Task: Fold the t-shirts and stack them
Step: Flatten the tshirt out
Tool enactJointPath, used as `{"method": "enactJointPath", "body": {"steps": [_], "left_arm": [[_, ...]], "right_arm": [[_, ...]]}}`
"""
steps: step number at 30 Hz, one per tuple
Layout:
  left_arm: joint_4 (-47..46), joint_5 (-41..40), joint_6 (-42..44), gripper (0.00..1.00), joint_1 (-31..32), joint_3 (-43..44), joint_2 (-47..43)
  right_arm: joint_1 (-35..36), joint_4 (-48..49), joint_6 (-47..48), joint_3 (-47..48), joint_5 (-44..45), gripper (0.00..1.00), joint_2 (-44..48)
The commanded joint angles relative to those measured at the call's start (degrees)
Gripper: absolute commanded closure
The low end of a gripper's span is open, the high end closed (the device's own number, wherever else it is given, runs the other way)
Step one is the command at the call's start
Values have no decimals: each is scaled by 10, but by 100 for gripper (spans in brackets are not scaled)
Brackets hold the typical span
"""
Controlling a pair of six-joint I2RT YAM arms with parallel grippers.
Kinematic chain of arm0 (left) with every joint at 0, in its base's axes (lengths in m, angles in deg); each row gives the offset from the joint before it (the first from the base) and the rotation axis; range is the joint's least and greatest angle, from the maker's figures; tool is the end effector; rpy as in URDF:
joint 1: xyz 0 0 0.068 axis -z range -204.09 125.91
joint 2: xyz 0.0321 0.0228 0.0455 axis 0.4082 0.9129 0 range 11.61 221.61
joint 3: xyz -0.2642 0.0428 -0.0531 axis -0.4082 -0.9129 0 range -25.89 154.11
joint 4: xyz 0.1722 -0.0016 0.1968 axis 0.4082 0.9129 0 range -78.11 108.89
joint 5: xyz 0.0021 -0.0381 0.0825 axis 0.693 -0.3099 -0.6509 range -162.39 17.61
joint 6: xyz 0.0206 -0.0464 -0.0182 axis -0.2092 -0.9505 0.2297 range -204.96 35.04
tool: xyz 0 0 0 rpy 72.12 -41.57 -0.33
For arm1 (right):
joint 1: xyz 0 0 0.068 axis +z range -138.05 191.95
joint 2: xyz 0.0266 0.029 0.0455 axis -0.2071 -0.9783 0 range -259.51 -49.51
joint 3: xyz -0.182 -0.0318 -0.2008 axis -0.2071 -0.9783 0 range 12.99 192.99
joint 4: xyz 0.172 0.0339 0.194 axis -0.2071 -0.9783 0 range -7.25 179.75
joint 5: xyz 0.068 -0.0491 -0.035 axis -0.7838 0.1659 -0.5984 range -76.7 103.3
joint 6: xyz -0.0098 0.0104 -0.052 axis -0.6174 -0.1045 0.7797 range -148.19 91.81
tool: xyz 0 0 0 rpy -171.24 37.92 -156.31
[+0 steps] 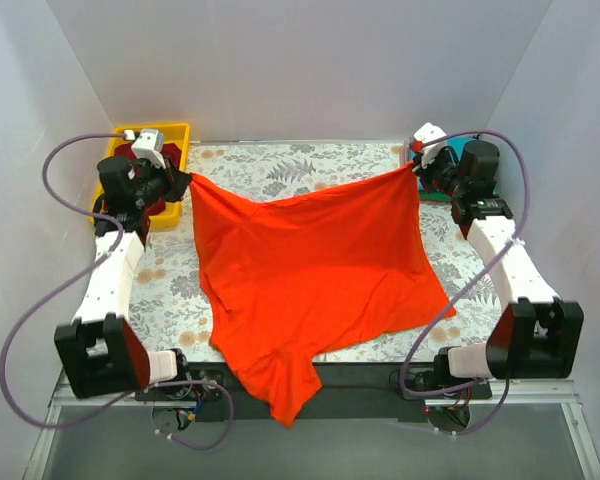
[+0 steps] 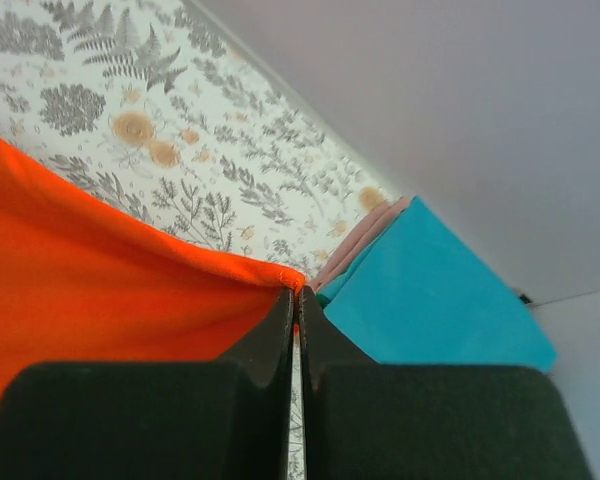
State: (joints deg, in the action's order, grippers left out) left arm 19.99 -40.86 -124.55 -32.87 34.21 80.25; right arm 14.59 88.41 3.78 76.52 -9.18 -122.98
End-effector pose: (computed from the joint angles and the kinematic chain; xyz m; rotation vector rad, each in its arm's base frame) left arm 0.2747 0.0236 0.3525 -0.4074 1.8666 -0.8787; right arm 0.3004 0.0273 0.3624 -0.7838 1.5678 -0.0265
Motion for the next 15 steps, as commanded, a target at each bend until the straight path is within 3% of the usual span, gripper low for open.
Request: {"method": "enactJointPath", "body": {"steps": [1,7,9,10,11,13,14,15], "left_arm": [[-77,-16,18,100,3,26,104],[-108,-36,15,100,25,186,322],[-85,-59,23,100,42,282,405],[-84,-65,21,94,47,315,430],[-49,-82,17,85,48,346,481],[-12,-115,4,72,47,445,525],[29,-127,0,61,46,474,552],[50,-145,-1,55,43,500,558]], "right_arm": [[9,86,19,14,12,99,-75],[19,84,18,122,55,99,-242],[27,67,20,186,85,99,-300],[32,40,18,213,102,98,-322],[40,21,7,242,123,86,-366],[41,-46,-12,337,171,73,-404],[40,-67,-22,366,187,59,-428],[41,-87,-29,387,205,54,-435]]}}
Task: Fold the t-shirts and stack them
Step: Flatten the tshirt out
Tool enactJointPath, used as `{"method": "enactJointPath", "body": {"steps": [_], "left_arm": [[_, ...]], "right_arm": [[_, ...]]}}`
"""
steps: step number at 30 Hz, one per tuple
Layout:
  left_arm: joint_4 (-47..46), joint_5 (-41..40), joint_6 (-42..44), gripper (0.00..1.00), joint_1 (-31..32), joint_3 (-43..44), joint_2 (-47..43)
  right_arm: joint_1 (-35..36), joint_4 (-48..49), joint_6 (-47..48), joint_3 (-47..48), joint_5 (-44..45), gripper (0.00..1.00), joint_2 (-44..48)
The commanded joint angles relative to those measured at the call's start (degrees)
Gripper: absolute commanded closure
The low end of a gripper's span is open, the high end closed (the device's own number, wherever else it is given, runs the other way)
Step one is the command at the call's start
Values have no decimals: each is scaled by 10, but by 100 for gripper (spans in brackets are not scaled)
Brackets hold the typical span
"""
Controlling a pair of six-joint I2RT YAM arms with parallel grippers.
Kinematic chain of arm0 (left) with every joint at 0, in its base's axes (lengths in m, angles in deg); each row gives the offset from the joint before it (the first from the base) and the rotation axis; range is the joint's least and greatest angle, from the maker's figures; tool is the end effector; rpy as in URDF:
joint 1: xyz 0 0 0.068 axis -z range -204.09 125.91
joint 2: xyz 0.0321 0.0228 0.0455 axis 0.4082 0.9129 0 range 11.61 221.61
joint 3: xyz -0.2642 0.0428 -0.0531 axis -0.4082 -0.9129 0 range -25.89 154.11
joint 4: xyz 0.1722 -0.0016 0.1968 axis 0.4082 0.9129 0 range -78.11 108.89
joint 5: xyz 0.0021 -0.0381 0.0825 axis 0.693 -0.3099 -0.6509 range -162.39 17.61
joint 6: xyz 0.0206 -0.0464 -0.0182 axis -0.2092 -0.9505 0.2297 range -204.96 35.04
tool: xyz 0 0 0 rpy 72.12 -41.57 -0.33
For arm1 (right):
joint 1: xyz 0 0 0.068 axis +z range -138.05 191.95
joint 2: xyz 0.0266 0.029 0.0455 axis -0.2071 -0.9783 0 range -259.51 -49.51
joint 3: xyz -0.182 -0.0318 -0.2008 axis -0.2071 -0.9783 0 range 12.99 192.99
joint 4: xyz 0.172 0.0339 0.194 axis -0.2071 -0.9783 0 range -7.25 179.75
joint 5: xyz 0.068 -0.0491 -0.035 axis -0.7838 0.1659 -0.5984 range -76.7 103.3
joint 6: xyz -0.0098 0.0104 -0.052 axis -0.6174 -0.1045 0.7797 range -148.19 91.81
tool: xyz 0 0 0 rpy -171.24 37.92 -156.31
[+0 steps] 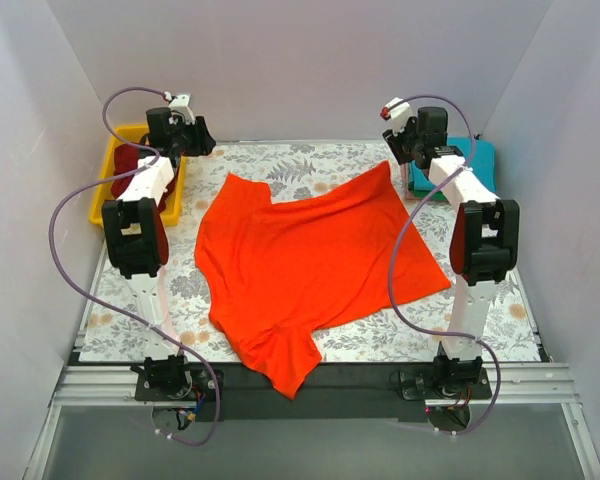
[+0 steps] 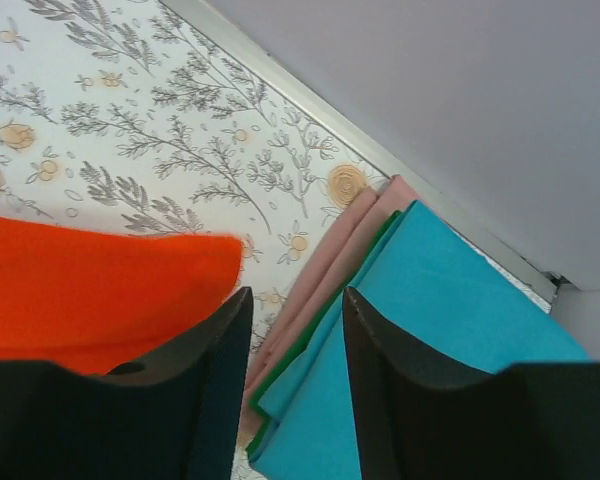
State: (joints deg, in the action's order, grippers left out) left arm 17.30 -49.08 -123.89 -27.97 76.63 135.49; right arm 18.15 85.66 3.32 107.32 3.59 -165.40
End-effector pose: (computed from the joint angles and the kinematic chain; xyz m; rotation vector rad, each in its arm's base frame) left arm 0.5123 0.0206 0.2512 -0.5118 2.0267 -0.7922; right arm 0.4800 0.0580 0.2695 -0.7515 1.8681 -0.1103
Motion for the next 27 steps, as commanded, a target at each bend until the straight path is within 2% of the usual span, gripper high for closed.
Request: {"method": "enactJointPath", "body": {"steps": [1,2,3,5,8,9,10,13,14,18,20,23,27], "left_arm": [[92,-61,-11,52,-10,95,6],[111,-57,-7,36,-11,91,-11],[117,-65,3,31,-12,82,-25],[132,-57,14,31,-13,28,-84],[151,-10,34,32,-13,-86,-185],[163,4,40,35,-13,-117,-209],[186,29,47,37,-13,-167,-254],[236,61,67,48,-6,-235,-304],[253,63,69,49,-3,-281,-331],[235,60,60,53,8,-340,-355],[223,53,51,55,18,-326,-323],[211,47,33,62,30,-260,-254],[194,21,18,69,60,-172,-160]], "right_arm": [[5,-91,-26,101,83,51,-13],[4,-101,-26,101,85,43,-2],[4,-109,-22,97,85,34,8],[4,-143,-16,77,80,27,42],[3,-201,-2,30,54,27,94],[3,-217,4,18,34,28,107],[4,-259,17,-6,24,32,126],[4,-329,41,-45,6,38,145],[5,-339,51,-60,5,42,154],[6,-362,58,-134,5,64,149],[6,-367,56,-150,9,76,128],[5,-363,57,-179,36,88,100],[3,-358,57,-203,46,96,80]]}}
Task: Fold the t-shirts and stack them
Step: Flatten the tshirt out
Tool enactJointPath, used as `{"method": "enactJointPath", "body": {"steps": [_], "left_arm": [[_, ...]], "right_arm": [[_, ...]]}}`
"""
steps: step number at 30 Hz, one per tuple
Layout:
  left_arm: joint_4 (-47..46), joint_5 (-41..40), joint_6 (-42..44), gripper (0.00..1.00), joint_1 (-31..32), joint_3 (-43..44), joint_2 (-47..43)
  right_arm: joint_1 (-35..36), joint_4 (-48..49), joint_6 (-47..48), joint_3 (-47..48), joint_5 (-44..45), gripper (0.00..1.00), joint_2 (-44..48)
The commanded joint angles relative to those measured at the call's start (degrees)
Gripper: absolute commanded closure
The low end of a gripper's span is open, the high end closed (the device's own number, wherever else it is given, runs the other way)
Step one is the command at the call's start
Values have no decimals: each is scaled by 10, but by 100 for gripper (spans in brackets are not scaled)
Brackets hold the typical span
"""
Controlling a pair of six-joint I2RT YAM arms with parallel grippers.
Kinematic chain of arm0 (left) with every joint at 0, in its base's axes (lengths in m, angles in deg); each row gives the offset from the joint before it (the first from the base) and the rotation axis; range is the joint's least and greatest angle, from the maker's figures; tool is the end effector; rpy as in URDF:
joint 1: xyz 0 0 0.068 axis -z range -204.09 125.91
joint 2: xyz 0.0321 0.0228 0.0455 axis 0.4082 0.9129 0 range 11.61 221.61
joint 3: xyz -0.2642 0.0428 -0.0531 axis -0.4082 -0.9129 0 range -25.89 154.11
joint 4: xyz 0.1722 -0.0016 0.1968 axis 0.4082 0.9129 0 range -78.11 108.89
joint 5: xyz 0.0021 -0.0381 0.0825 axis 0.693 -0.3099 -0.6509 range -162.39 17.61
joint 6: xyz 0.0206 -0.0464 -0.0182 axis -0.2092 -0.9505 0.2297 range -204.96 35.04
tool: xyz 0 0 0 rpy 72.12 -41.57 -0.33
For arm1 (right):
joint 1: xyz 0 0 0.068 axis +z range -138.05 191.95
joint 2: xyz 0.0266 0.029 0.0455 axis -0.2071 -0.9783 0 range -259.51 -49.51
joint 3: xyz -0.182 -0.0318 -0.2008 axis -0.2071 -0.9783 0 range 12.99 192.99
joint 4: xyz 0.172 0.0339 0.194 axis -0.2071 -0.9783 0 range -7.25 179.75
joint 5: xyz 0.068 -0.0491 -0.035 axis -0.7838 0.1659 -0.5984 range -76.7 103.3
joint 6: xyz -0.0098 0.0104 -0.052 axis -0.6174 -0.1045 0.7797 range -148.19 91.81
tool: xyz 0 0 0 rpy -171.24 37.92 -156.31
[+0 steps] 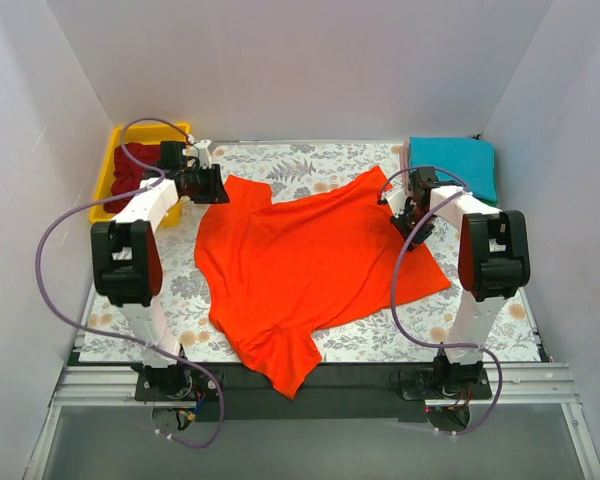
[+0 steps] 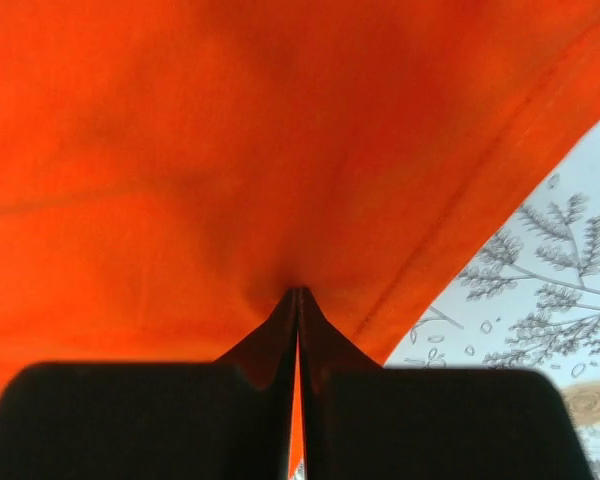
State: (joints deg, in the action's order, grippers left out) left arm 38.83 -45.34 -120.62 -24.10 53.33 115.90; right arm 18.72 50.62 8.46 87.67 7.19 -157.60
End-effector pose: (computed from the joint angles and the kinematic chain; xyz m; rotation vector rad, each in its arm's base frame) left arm 0.3976 -0.0161 0.2366 -0.5743 2.4673 -0.8440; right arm 0.3693 0.0475 0.1753 -1.0646 2.6115 0.0340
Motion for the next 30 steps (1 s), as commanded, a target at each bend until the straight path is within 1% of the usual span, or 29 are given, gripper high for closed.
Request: {"method": "enactJointPath", "body": {"steps": [1,2,4,5,7,8,9,11,13,14,16,20,21,22,23,24,25,26,27,28,29,30], "left_arm": [[-24,-28,-23,69,27,93,56],[-31,-31,-27,71,29,108,89],[-35,-43,-38,77,33,153,123],[-31,-44,-41,77,34,173,160],[-22,-39,-48,75,35,207,197],[-17,-58,-64,76,35,239,230],[-14,-65,-69,76,35,253,246],[-12,-100,-78,84,35,282,284],[-10,-130,-78,91,34,295,303],[-8,-164,-78,94,34,299,313],[-12,-202,-78,99,30,302,319],[-8,-226,-68,100,26,335,346],[5,-238,-64,100,26,371,368],[19,-245,-60,100,25,427,383],[53,-235,-57,99,25,465,414],[64,-207,-53,94,24,491,424],[65,-199,-52,91,24,510,422],[59,-182,-51,78,24,509,414],[49,-152,-44,71,24,502,386],[46,-142,-43,66,24,496,370],[48,-126,-42,56,24,481,329],[60,-83,-30,50,22,453,277]], "right_arm": [[-3,-6,4,-9,11,97,-2],[-3,-4,4,-11,14,98,-8],[-3,-4,4,-12,23,99,-14],[-3,-4,4,-15,27,99,-19],[-3,-5,3,-21,34,99,-24],[-3,-5,3,-29,36,99,-26],[-3,-5,1,-36,42,99,-27],[-3,-5,4,-49,49,99,-25],[-3,-4,10,-75,57,99,-19],[-3,-4,15,-86,58,99,-7],[-3,-6,19,-112,58,99,6],[-3,-10,23,-145,75,99,41],[-2,-13,23,-147,72,99,48],[-3,-23,19,-136,66,99,52],[-2,-30,15,-126,40,98,56],[-2,-43,6,-116,16,95,59],[-1,-53,3,-83,-2,90,61],[1,-72,-1,-66,-38,87,61],[1,-78,-17,-24,-50,81,65],[1,-97,-22,-3,-79,79,65],[1,-117,-29,42,-99,75,66],[1,-138,-32,77,-108,74,68]]}}
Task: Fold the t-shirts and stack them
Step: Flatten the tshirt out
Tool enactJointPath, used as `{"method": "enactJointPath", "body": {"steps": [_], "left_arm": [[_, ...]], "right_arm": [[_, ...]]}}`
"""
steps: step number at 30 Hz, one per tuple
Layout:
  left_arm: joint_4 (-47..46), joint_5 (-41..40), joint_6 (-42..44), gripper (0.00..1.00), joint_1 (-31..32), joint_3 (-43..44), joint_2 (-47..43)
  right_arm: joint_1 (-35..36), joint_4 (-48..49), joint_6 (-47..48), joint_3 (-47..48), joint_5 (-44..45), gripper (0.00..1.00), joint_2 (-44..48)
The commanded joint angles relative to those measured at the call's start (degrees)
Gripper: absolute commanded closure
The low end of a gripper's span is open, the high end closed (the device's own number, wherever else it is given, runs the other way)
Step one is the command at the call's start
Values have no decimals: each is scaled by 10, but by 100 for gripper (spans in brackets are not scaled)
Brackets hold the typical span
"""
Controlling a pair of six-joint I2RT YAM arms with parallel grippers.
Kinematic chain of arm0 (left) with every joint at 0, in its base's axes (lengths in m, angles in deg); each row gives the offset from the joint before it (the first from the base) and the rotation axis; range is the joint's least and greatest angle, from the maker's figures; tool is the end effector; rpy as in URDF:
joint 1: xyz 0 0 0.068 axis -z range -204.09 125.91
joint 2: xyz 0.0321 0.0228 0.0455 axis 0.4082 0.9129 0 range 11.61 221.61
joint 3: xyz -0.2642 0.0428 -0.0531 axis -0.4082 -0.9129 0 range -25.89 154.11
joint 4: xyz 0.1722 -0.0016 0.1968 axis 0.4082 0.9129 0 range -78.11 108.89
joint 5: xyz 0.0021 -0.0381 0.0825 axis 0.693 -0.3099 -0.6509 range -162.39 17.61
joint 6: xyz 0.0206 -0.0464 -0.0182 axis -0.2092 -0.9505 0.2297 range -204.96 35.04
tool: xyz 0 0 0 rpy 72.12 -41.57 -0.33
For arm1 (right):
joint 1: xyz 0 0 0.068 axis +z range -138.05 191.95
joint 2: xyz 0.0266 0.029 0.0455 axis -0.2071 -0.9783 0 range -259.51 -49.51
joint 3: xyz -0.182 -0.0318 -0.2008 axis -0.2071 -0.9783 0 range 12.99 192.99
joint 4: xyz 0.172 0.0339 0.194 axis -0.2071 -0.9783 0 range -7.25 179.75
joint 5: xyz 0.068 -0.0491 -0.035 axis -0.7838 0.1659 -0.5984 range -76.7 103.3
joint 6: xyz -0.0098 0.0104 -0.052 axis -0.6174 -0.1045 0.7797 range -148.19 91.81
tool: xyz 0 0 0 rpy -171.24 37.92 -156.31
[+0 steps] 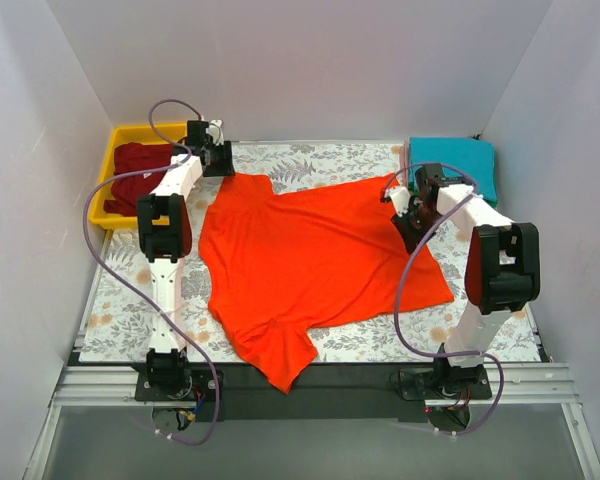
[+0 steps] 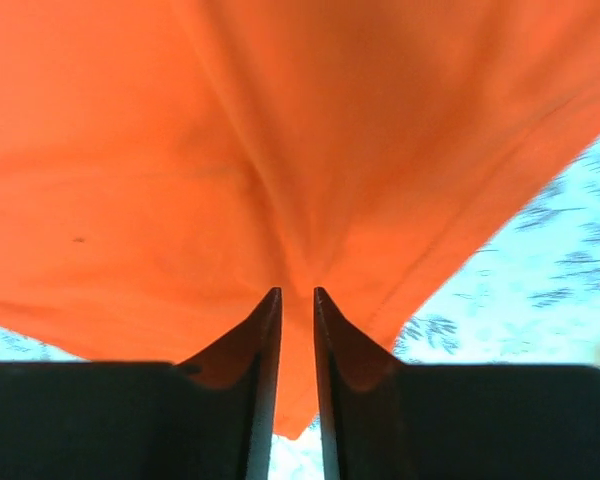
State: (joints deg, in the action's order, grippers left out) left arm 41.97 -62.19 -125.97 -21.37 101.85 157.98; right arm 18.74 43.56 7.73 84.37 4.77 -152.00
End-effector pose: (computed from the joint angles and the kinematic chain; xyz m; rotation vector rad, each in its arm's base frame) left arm 0.5622 -0.0330 0.1563 -0.7348 2.3706 -0.5534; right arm 0.3389 0.0455 0.1895 -1.0737 2.6806 0.1279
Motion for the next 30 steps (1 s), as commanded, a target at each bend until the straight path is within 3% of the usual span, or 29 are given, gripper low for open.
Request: {"method": "enactJointPath", "body": {"steps": [1,4,7,13,22,30], "left_arm": [[50,137,53,48,-5,-82,-202],[148,224,144,46,-4,-207,-355],[208,238,233,51,-3,-402,-463],[183,198,236,60,5,-655,-593],[132,110,221,63,9,-725,-552],[103,19,226,66,-26,-653,-433]], "right_arm": [[1,-78,-16,121,-87,73,19],[2,-102,14,101,-61,70,51],[2,-112,55,34,-24,70,68],[11,-94,59,-11,-12,74,44],[14,-47,61,-58,15,76,4],[46,-30,60,-123,33,77,-4]]}}
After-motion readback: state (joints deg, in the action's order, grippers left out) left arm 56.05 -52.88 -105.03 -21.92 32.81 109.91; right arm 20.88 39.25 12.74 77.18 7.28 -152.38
